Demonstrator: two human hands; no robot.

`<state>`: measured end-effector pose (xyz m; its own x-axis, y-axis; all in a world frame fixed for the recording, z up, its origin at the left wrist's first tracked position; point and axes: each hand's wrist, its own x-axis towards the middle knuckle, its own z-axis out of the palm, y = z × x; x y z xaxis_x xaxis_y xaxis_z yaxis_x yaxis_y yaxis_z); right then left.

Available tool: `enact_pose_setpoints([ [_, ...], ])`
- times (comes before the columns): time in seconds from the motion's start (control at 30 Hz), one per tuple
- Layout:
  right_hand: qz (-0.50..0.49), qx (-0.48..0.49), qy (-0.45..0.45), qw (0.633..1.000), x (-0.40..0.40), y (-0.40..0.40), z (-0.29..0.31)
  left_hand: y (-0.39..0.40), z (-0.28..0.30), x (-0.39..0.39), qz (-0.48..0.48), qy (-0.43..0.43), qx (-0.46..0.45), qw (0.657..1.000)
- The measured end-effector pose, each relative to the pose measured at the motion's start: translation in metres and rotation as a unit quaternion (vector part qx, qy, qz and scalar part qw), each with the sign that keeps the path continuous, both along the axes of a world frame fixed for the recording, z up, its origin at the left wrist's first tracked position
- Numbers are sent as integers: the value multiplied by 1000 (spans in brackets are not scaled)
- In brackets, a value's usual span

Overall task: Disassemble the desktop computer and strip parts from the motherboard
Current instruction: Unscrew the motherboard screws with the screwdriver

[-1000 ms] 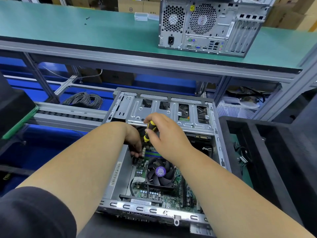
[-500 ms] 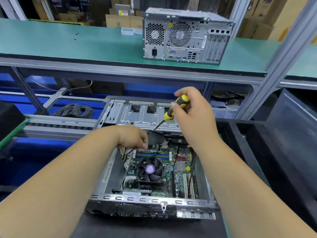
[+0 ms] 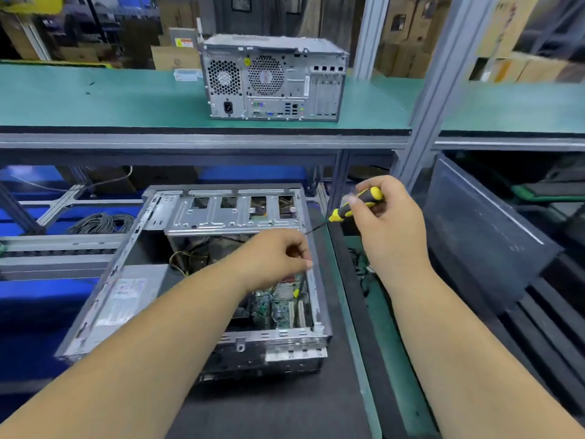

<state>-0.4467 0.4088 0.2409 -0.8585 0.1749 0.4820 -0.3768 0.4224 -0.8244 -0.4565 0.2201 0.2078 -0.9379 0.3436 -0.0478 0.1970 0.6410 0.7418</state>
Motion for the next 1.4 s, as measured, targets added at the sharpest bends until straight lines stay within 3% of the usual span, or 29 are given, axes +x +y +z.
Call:
enact_pose_setpoints([
  [0.3, -62, 18, -35, 997, -5, 93, -23, 124, -19, -11, -43, 7, -71, 997],
  [0.6, -40, 22, -56, 997, -15, 127, -32, 173, -32, -18, -15, -36, -11, 999],
  [1.03, 77, 2, -39, 996, -18, 79, -24, 91, -6, -2, 98, 52, 1, 994],
  [1.4, 166, -1, -72, 983, -16, 3, -37, -26, -18, 21, 192, 31, -14, 981],
])
